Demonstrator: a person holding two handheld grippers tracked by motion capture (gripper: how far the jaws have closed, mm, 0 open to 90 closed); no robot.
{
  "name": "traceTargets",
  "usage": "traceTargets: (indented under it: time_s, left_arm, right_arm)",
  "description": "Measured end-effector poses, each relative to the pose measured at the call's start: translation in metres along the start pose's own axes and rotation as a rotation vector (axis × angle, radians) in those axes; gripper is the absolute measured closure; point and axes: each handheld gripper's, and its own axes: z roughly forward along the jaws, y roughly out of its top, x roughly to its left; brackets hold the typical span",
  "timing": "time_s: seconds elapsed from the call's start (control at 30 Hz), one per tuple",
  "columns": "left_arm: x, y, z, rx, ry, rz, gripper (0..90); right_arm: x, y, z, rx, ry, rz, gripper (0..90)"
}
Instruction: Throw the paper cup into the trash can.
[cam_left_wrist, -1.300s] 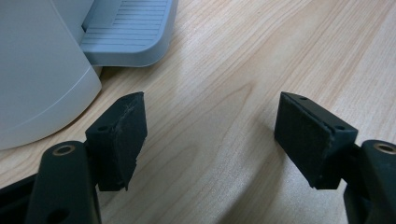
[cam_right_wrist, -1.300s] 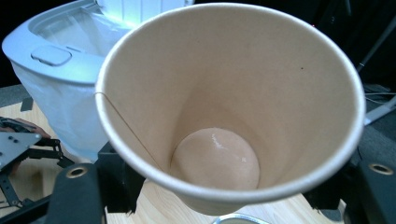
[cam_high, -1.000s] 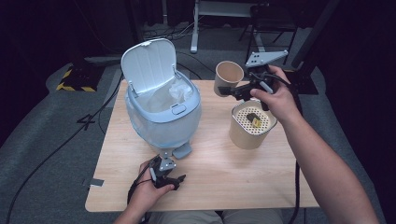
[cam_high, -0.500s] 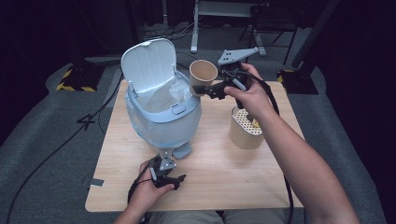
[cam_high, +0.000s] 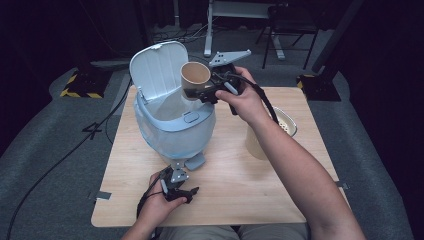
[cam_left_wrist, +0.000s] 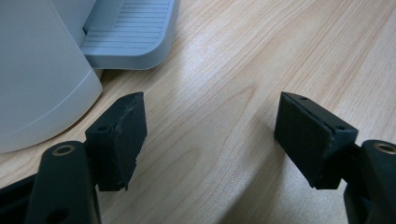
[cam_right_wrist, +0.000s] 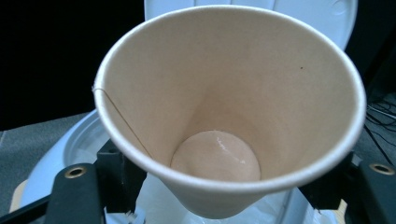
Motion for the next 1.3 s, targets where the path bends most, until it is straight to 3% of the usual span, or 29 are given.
traceTargets:
  time_s: [0.4,0.5,0.6,0.67,0.77,0.83,0.9,1.1,1.3]
  left_arm:
    - [0.000,0.000,0.000,-0.001,0.002,0.000,26.0]
    - [0.000,0.000,0.000,-0.001,0.002,0.001,26.0]
    - [0.000,0.000,0.000,-0.001,0.001,0.001,26.0]
    - [0.000,0.000,0.000,-0.001,0.001,0.001,26.0]
    - [0.000,0.000,0.000,-0.001,0.001,0.001,26.0]
    - [0.000,0.000,0.000,-0.001,0.000,0.002,26.0]
    - [0.000,0.000,0.000,-0.001,0.000,0.002,26.0]
    - [0.000,0.000,0.000,-0.002,0.001,0.001,26.0]
    - [0.000,0.000,0.000,-0.002,0.001,0.001,26.1]
  right_arm:
    - [0.010,-0.003,0.033,0.109,-0.018,-0.033,26.9]
    - [0.014,-0.004,0.036,0.089,-0.064,-0.046,7.4]
    - [0.016,-0.001,0.033,0.050,-0.084,-0.014,21.4]
    - [0.016,0.001,0.030,0.048,-0.092,-0.025,10.8]
    - [0.016,0.003,0.020,0.034,-0.084,-0.031,18.8]
    - [0.015,0.005,0.013,0.024,-0.085,-0.033,12.9]
    - [0.015,0.006,0.005,0.012,-0.078,-0.028,17.2]
    - [0.018,0.004,-0.027,0.008,-0.081,-0.043,15.7]
    - [0.021,-0.006,-0.062,0.025,-0.088,-0.026,15.9]
